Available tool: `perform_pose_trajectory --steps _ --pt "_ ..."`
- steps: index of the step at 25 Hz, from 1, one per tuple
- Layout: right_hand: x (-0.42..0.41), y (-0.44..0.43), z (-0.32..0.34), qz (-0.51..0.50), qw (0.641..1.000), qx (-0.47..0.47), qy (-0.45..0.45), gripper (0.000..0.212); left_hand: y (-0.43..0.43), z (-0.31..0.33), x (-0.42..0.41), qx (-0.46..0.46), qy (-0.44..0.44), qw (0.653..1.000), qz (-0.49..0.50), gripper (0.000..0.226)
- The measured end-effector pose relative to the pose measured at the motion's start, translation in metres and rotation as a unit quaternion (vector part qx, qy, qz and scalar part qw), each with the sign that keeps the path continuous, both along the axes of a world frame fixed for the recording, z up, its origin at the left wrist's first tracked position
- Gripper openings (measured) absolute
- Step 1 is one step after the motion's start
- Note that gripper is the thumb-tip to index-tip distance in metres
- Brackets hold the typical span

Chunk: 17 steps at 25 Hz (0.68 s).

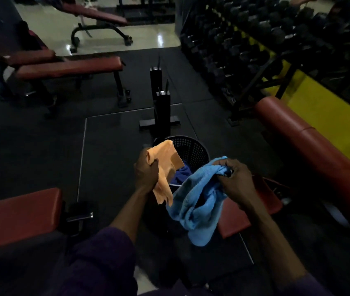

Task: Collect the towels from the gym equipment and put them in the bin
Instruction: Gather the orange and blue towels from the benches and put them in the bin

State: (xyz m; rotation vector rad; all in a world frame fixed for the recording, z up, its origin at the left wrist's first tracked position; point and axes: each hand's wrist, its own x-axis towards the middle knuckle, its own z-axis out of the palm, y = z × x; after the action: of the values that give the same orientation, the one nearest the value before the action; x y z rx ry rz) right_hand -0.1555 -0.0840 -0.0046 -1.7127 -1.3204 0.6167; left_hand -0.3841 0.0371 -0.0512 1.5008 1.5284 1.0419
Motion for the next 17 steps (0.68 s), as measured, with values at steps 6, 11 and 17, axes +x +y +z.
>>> perform_pose_trajectory --steps 6,11,17 --pt "-0.022 0.085 -0.023 -0.106 0.994 -0.038 -0.004 0.029 0.128 -0.032 0.004 -0.019 -0.006 0.997 -0.07 0.039" --pt "-0.048 0.128 -0.03 -0.189 0.98 -0.052 0.027 0.039 0.208 -0.054 0.016 -0.048 0.033 0.985 -0.162 0.033" --pt "-0.049 0.167 -0.062 -0.264 0.957 -0.089 0.078 0.032 0.291 -0.104 0.057 -0.08 0.065 0.963 -0.248 0.02"
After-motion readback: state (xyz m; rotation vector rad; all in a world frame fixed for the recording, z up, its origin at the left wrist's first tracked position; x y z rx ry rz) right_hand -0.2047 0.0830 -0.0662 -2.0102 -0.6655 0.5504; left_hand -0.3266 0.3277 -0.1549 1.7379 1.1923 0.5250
